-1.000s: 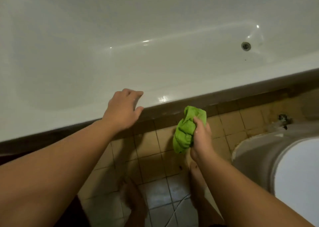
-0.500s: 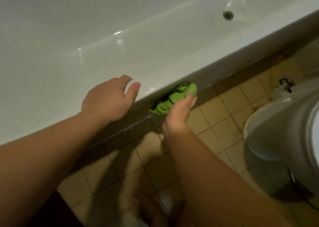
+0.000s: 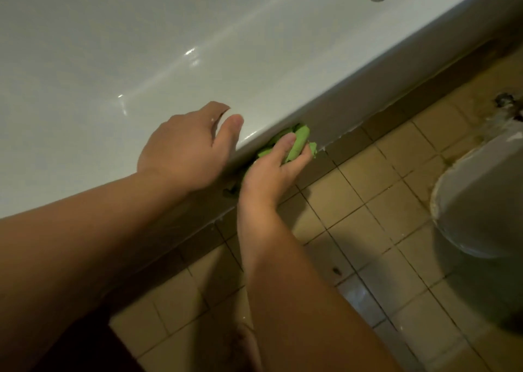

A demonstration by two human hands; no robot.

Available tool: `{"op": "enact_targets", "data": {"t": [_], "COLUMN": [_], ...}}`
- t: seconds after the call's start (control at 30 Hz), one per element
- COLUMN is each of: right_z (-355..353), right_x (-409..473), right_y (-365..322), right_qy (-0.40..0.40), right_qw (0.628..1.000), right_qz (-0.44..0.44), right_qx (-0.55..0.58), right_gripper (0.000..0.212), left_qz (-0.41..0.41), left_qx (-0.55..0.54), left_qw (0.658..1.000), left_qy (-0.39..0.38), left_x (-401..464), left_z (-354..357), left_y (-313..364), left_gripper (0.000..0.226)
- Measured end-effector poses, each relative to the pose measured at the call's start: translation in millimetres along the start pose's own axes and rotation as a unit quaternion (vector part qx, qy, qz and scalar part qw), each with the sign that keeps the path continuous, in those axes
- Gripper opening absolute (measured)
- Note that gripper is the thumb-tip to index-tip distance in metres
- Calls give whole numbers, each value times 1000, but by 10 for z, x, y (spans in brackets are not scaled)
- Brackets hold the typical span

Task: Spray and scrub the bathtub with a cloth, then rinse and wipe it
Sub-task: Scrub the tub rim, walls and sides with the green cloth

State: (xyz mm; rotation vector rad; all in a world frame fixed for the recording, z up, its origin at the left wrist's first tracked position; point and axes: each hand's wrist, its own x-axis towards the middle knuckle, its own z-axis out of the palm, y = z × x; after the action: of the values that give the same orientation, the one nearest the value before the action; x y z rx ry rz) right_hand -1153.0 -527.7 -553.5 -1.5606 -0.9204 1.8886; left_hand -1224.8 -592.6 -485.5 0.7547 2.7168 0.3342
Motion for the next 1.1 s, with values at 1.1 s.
{"op": "enact_targets", "data": {"t": [1.1], "right_z": [81], "right_x": [-407], "right_y": [481], "right_qy": [-20], "right_qw": [981], "right_qz": [173], "right_qx": [83], "right_gripper": [29], "left_qz": [143], "left_qx": [30], "left_qw": [989], "left_qy": [-23], "left_x": [120], "left_z": [-48], "left_y": [58], "left_gripper": [82]}}
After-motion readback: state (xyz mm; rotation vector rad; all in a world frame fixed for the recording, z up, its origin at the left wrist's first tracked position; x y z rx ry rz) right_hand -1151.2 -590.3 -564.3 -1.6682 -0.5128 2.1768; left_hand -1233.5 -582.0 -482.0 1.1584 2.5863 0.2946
